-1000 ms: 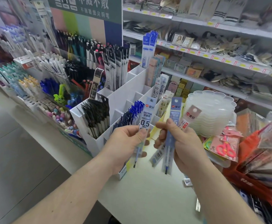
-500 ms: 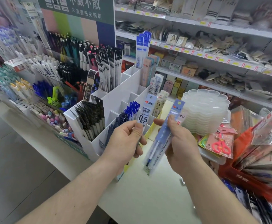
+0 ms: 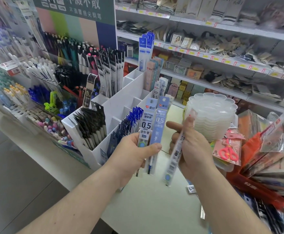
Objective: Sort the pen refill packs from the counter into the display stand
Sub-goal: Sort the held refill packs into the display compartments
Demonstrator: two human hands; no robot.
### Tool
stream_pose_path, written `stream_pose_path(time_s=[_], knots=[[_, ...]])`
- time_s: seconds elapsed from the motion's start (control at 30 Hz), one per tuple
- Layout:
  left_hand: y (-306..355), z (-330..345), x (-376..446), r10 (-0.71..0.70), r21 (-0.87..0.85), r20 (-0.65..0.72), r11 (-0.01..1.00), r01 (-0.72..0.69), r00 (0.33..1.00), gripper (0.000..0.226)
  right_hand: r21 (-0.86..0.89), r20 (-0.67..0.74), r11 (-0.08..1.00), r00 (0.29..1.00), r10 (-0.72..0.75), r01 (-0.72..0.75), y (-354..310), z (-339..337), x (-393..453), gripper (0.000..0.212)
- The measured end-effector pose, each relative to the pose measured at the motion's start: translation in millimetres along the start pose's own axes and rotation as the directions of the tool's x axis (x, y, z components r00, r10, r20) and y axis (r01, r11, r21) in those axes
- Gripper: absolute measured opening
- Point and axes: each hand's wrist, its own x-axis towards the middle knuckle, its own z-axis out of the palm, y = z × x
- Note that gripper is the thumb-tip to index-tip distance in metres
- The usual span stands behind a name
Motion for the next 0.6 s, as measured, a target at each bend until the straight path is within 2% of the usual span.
stream_pose_path(time_s=[0.1, 0.17, 0.23, 0.3, 0.37, 0.5, 0.6], knots=[[0, 2, 1, -0.01, -0.025, -0.01, 1.0, 0.01, 1.0, 0.009, 0.012, -0.04, 0.991, 0.99, -0.133, 0.133, -4, 3, 1, 0.054], [-1, 5, 3, -0.007, -0.041, 0.008, 0.999, 0.007, 1.0, 0.009, 0.089, -0.025, 0.987, 0.991, -0.134, 0.136, -5, 5, 3, 0.023], [1, 7, 3, 0.002, -0.068, 0.027, 0.998, -0.001, 1.0, 0.015, 0.127, 0.006, 0.988, 0.996, -0.085, 0.084, -6, 6, 6, 0.008], [4, 7, 3, -0.007, -0.088, 0.025, 0.996, 0.009, 1.0, 0.031, 0.158, 0.031, 0.985, 0.997, -0.074, 0.069, -5, 1, 11, 0.029], [7, 5, 2, -0.017, -0.096, 0.01, 0.995, 0.018, 1.0, 0.03, 0.14, 0.065, 0.987, 0.994, -0.083, 0.073, -3, -5, 14, 0.043], [6, 1, 3, -0.016, -0.064, -0.008, 0.998, 0.016, 1.0, 0.023, 0.141, 0.172, 0.986, 0.978, -0.115, 0.091, 0, -12, 18, 0.05], [4, 1, 4, -0.016, -0.061, -0.016, 0.998, 0.015, 1.0, 0.013, 0.115, 0.206, 0.991, 0.974, -0.094, 0.072, -1, -14, 22, 0.047]])
